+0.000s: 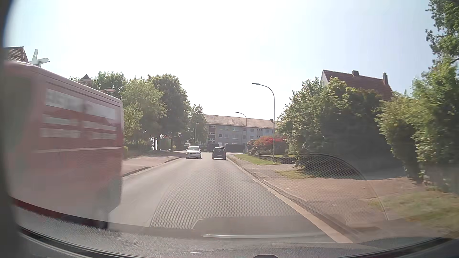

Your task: Follow the waypoints while adhering to traffic rules and regulations

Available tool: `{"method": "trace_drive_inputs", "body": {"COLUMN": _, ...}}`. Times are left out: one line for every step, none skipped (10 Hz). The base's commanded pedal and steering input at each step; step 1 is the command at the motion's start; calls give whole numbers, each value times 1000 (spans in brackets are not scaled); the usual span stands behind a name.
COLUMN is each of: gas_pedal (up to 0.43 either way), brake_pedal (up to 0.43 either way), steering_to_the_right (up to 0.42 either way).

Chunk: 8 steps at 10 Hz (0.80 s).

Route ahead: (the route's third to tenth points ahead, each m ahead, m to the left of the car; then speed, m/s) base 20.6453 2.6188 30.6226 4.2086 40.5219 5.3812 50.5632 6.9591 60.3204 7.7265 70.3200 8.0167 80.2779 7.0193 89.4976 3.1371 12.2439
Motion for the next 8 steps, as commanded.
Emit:
{"method": "trace_drive_inputs", "body": {"gas_pedal": 197, "brake_pedal": 0, "steering_to_the_right": -45}}
{"method": "trace_drive_inputs", "body": {"gas_pedal": 197, "brake_pedal": 0, "steering_to_the_right": -44}}
{"method": "trace_drive_inputs", "body": {"gas_pedal": 197, "brake_pedal": 0, "steering_to_the_right": -42}}
{"method": "trace_drive_inputs", "body": {"gas_pedal": 197, "brake_pedal": 0, "steering_to_the_right": -41}}
{"method": "trace_drive_inputs", "body": {"gas_pedal": 189, "brake_pedal": 0, "steering_to_the_right": -39}}
{"method": "trace_drive_inputs", "body": {"gas_pedal": 189, "brake_pedal": 0, "steering_to_the_right": -36}}
{"method": "trace_drive_inputs", "body": {"gas_pedal": 189, "brake_pedal": 0, "steering_to_the_right": -33}}
{"method": "trace_drive_inputs", "body": {"gas_pedal": 189, "brake_pedal": 0, "steering_to_the_right": -28}}
